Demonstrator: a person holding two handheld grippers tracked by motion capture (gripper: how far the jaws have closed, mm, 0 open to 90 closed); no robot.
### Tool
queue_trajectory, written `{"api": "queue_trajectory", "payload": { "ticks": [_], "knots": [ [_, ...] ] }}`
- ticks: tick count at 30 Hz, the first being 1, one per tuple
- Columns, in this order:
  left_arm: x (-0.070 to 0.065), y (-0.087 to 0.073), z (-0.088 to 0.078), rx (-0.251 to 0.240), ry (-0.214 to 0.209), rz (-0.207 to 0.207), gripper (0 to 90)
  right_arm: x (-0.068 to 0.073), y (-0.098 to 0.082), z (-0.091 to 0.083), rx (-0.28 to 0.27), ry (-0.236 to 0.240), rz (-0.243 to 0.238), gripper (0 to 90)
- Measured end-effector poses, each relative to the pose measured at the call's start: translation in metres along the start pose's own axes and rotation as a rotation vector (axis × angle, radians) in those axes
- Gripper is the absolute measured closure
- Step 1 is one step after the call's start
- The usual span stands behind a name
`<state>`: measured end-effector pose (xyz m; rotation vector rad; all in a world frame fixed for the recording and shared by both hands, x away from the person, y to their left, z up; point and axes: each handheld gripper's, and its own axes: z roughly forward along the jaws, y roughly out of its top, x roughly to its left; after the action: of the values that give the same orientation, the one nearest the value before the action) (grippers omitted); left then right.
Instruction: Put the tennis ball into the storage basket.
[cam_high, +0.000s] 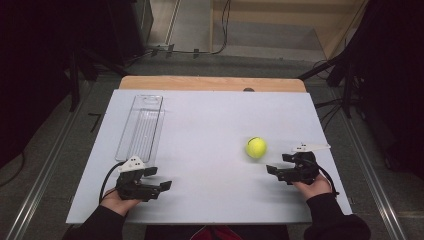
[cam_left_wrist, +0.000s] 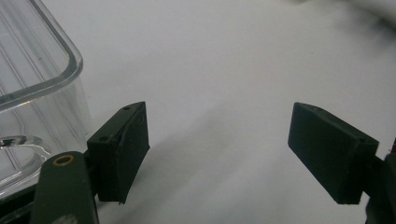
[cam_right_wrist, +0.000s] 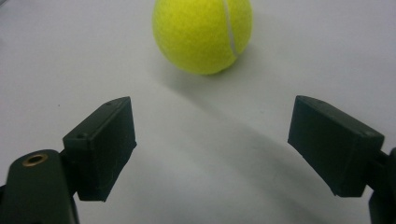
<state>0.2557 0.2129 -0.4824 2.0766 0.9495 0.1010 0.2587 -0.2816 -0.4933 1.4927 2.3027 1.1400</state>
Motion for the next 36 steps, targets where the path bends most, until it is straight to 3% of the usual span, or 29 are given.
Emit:
{"api": "queue_trajectory", "payload": {
  "ticks": [5,8,10,14,19,36],
  "knots": [
    [0.000,0.000,0.000,-0.005,0.000,-0.002,21.1,0.003,0.006,-0.004,-0.011,0.010,-0.012,13.1],
    [0.000,0.000,0.000,-0.005,-0.001,-0.001,21.1,0.004,0.010,-0.004,-0.006,0.026,-0.018,0.0],
    [0.000,0.000,0.000,-0.006,-0.002,-0.003,21.1,0.005,0.013,-0.005,-0.013,0.017,-0.037,0.0],
    [0.000,0.000,0.000,-0.005,-0.002,-0.003,21.0,0.004,0.019,-0.010,-0.033,-0.004,-0.006,0.0],
    [0.001,0.000,0.000,-0.005,-0.002,-0.004,21.0,0.002,0.029,-0.015,-0.038,0.010,0.019,0.0],
    [0.001,0.000,0.000,-0.009,-0.007,-0.012,21.0,0.005,0.060,-0.017,-0.034,-0.013,-0.020,0.0]
  ]
}}
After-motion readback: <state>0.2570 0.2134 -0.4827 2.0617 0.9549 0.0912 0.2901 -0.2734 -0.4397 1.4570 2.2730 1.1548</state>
